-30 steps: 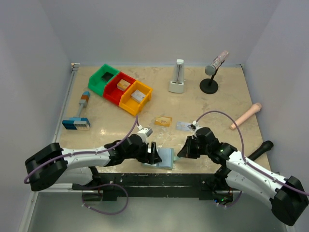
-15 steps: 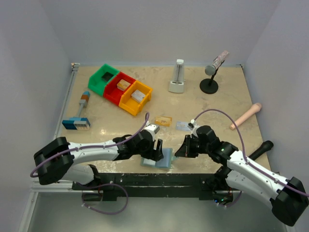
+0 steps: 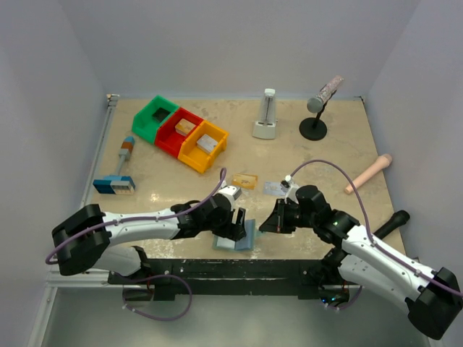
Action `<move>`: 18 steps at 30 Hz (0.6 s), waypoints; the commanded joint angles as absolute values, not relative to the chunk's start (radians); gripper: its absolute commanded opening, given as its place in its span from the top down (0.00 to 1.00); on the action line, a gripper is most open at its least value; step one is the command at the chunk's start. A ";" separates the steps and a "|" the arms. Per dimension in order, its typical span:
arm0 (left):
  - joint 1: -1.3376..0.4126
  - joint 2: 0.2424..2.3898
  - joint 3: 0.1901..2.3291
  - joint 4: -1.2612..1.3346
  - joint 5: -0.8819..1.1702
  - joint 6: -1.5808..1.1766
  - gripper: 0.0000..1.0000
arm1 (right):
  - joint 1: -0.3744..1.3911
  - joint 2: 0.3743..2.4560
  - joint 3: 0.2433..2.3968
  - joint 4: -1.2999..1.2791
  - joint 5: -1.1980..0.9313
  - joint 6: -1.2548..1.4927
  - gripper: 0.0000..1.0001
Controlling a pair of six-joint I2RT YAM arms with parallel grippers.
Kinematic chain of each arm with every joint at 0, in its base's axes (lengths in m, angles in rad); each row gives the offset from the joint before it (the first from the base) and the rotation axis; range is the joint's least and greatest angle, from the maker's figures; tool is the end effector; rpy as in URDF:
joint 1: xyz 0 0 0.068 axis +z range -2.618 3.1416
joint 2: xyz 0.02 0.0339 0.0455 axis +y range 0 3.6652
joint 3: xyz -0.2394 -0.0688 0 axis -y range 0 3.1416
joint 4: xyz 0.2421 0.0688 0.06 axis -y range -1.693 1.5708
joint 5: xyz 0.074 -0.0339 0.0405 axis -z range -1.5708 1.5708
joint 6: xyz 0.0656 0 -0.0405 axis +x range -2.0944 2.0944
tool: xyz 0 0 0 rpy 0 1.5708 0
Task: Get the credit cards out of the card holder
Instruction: Remove the credit card from the card holder.
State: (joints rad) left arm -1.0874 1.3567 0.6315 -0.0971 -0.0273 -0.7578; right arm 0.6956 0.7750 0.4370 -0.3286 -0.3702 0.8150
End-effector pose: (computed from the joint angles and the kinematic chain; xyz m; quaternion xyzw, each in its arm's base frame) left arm 0.1341 -0.2516 0.1295 0.1478 0.9189 -0.2837 0.2308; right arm 0.1410 0.1486 0.1738 -0.0275 0.8874 0.4149 0.1991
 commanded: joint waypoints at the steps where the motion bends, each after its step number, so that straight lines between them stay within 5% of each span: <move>1: -1.092 1.299 0.672 -0.089 -0.034 -0.750 0.20 | 0.704 0.758 0.482 -0.293 -0.407 0.815 1.00; 18: -1.109 1.351 0.709 -0.092 -0.029 -0.764 0.20 | 0.713 0.765 0.480 -0.284 -0.408 0.824 1.00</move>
State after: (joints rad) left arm -1.0958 1.3396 0.6575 -0.0978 -0.0269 -0.7635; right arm 0.7071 0.7712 0.4412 -0.3214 -0.3882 0.8185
